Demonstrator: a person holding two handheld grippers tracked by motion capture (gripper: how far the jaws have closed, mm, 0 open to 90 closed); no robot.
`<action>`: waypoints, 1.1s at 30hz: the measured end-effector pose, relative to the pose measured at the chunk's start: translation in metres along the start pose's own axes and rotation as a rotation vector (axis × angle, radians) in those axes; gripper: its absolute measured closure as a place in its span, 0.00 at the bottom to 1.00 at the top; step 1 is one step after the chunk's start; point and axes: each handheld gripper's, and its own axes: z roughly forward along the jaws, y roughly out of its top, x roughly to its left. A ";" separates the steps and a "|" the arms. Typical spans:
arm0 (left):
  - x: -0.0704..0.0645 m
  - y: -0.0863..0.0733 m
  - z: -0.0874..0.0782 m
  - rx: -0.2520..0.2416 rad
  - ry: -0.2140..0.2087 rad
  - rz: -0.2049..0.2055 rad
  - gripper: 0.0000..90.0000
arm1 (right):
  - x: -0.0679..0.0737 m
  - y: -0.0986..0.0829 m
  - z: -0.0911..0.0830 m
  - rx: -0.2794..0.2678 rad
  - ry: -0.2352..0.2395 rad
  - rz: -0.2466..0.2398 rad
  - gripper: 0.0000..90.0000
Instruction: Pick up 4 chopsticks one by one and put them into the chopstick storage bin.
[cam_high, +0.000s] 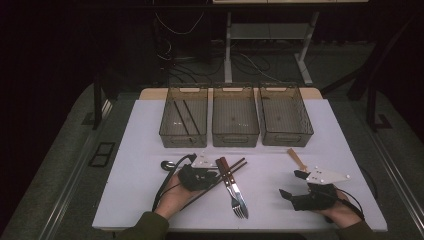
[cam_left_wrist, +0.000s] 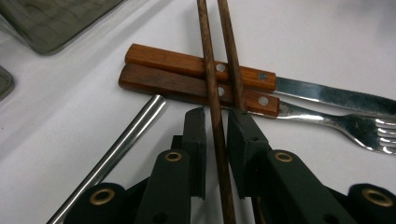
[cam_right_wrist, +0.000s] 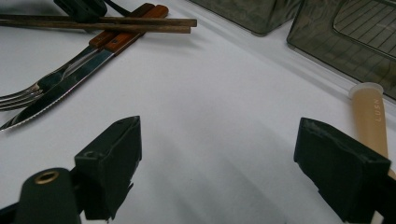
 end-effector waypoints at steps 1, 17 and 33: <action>0.000 0.000 0.001 0.001 -0.002 -0.003 0.85 | 0.000 0.000 0.000 0.000 0.000 -0.001 0.17; -0.001 -0.001 0.003 0.009 0.026 -0.008 0.93 | 0.000 0.000 0.001 0.003 0.000 -0.006 0.17; 0.002 0.000 0.002 0.015 0.026 -0.007 0.93 | 0.000 0.000 0.000 0.001 0.000 -0.005 0.17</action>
